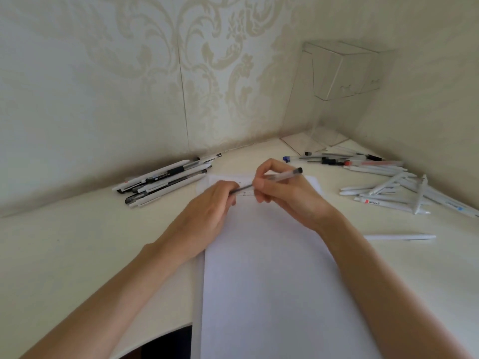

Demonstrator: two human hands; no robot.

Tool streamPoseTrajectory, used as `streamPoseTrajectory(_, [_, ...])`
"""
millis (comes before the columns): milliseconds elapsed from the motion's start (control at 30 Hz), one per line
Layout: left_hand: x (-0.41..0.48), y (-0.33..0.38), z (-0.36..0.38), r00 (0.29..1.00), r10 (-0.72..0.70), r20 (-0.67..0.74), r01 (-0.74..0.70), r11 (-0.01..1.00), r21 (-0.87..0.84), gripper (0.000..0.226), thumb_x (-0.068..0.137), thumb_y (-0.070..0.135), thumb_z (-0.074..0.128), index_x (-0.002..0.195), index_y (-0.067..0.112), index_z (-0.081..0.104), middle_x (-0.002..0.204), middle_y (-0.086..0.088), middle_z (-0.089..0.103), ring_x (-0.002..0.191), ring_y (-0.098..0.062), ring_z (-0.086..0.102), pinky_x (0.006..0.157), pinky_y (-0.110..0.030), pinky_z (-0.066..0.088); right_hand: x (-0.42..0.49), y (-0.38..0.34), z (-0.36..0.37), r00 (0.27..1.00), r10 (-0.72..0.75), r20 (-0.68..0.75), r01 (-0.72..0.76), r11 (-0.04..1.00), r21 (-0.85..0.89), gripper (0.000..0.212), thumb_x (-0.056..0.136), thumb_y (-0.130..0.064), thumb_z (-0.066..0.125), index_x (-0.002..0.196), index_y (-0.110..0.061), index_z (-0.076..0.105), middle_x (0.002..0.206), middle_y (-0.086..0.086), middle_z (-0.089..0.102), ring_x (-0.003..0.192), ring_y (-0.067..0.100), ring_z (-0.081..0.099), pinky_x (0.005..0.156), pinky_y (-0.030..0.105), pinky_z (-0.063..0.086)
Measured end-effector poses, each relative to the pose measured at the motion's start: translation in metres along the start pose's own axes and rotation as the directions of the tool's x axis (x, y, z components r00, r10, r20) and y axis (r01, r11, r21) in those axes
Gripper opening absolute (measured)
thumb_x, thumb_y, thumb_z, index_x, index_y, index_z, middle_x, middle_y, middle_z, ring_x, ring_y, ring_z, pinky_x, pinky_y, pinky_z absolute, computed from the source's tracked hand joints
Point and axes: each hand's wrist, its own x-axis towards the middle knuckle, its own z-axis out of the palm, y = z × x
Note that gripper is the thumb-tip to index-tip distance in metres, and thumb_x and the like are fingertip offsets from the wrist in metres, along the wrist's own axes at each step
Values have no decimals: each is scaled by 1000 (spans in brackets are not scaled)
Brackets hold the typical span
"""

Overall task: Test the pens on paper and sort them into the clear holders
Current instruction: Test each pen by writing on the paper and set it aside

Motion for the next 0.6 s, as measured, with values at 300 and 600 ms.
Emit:
streamPoseTrajectory(300, [2, 13, -2, 1000, -5, 16, 8, 980, -198, 25, 96, 40, 37, 93, 28, 58, 77, 21, 62, 50, -11, 47, 53, -21, 39, 2, 4, 10, 985, 51, 167, -82, 980, 182, 17, 86, -6, 54, 71, -8, 47, 62, 7, 54, 59, 16, 48, 63, 24, 40])
streamPoseTrajectory(600, [1, 14, -4, 976, -213, 44, 216, 974, -63, 55, 78, 73, 36, 106, 26, 46, 49, 7, 38, 50, -12, 42, 51, -26, 33, 0, -6, -15, 999, 25, 24, -29, 987, 156, 6, 83, -7, 50, 81, -4, 55, 62, 10, 60, 62, 19, 55, 61, 25, 40])
